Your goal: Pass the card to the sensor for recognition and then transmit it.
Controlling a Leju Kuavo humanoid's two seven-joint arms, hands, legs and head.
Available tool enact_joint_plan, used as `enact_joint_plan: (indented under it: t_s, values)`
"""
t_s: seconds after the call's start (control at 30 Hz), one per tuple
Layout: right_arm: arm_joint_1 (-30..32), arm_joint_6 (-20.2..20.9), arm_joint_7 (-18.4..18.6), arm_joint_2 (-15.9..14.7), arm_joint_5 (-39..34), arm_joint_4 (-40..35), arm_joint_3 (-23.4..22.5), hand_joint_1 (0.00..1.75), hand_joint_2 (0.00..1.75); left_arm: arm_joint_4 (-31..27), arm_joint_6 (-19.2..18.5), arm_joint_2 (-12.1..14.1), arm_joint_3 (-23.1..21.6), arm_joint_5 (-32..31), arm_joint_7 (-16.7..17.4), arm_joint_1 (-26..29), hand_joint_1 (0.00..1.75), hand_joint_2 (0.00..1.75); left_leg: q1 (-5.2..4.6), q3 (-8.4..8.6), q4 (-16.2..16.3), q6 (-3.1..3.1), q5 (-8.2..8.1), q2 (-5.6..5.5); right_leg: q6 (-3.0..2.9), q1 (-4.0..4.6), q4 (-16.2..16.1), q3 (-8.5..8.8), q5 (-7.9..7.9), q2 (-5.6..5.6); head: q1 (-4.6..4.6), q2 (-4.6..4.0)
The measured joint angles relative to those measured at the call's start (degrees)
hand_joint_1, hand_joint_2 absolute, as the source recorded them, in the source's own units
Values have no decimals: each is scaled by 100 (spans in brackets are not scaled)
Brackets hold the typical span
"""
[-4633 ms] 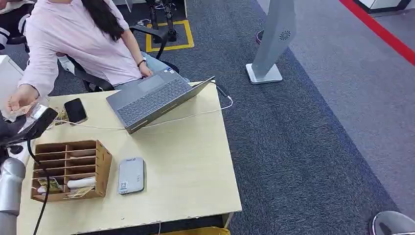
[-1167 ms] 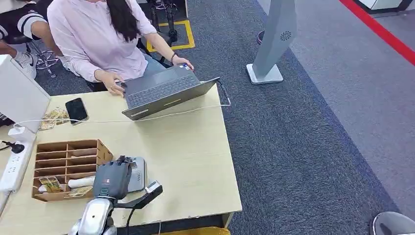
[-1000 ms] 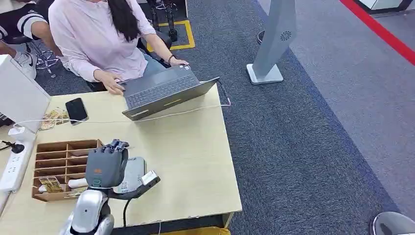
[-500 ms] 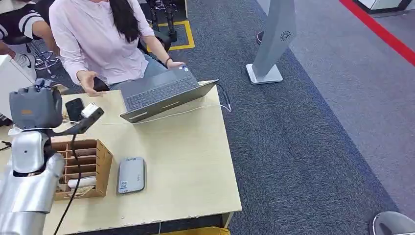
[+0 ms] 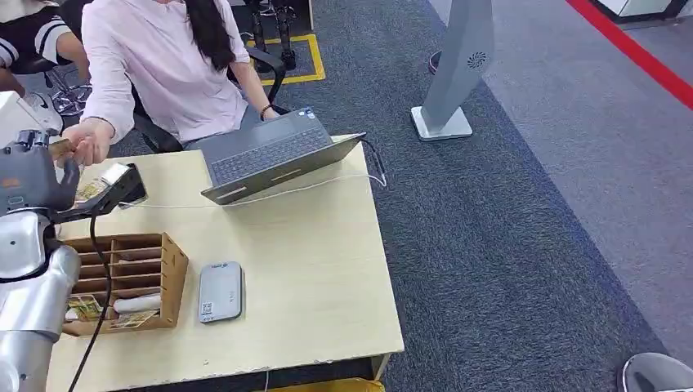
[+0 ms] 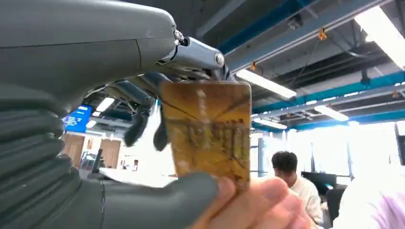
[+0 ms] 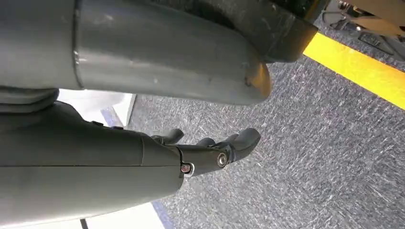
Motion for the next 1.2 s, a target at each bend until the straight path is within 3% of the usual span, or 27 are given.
enact_joint_plan:
  t_s: [0.27,0.53,0.77,1.03,1.2]
  values:
    - [0,0,-11,0,-66,0,-2,0,0,-272,57,-155,2,81,-190,348,0,175,-2,1,0,0,0,1,0,-2,0,0,0,2,-2,0]
    - [2,-50,15,0,-140,0,-15,0,0,-1920,175,-505,-70,179,-433,1523,0,175,-2,-1,0,2,-5,3,2,-2,-4,-3,-2,4,2,0]
    - [3,-157,-4,2,-311,0,-92,0,0,-3312,345,-715,-492,48,-544,2633,0,175,-3,-1,0,3,-7,6,2,-3,-4,-2,-2,5,-4,0]
    - [15,-306,46,13,-610,0,-378,0,0,-4137,-203,-820,-962,-100,-282,4347,0,175,-3,-2,-1,9,-19,7,2,-3,-6,-4,-8,7,-7,0]
    - [31,-315,83,13,-667,0,-485,0,0,-4278,-448,-763,-1032,-101,-158,4976,0,175,-2,-4,-2,10,-19,4,3,-3,-7,-4,-10,1,-4,0]
